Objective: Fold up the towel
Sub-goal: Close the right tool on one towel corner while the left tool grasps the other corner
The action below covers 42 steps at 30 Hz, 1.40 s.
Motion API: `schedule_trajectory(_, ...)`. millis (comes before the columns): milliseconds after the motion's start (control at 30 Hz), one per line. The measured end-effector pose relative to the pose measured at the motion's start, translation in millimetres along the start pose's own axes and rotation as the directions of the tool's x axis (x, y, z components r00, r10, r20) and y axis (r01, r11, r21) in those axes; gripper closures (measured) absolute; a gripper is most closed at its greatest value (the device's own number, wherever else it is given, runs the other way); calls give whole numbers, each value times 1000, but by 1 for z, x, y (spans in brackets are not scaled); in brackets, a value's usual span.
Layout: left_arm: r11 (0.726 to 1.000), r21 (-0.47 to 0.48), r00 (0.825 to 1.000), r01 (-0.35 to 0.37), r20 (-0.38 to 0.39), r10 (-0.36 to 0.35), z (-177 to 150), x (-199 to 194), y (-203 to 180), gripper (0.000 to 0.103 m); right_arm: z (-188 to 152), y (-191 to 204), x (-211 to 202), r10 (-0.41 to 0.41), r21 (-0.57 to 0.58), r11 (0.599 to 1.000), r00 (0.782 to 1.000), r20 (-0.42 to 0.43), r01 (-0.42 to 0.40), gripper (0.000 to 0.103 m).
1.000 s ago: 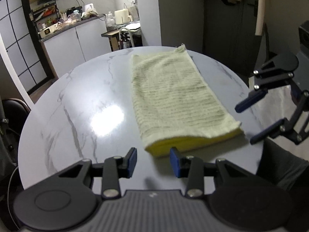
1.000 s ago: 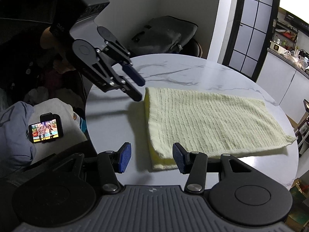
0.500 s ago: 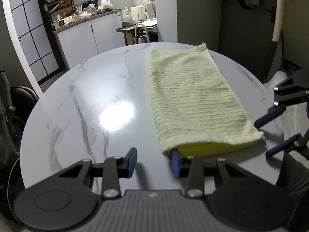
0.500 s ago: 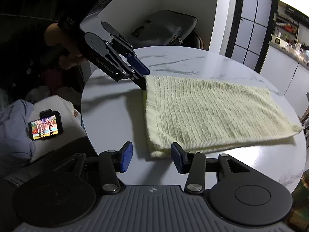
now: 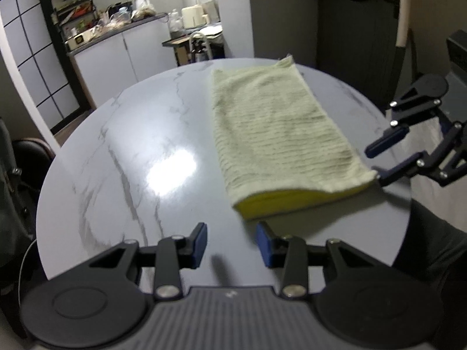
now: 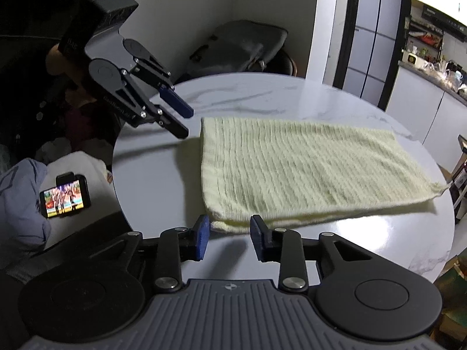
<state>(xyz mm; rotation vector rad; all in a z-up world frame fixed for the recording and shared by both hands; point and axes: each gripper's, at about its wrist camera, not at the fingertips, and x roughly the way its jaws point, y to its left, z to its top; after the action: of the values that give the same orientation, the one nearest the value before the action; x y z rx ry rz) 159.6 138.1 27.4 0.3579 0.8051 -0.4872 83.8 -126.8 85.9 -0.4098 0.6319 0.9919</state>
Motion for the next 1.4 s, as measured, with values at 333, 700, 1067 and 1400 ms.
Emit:
schedule_trajectory(333,1000,9,998,24,53,-25,19,3,0,63,7,14,2,16,-75,997,1000,6,-15,58)
schedule_trajectory(700,994,15,992,104,71,-105,23,7,0,62,9,10,18,43,-49,998,999,-2,-43,59)
schedule_trajectory(1067,987,23,986,157,61,-158,20,17,-4,61,3,1,14,30,-55,998,999,-31,-31,85)
schedule_trajectory(1400,982,60,983,179,31,-181,12,12,-10,60,-2,-2,1,6,-66,998,1000,-18,-8,89)
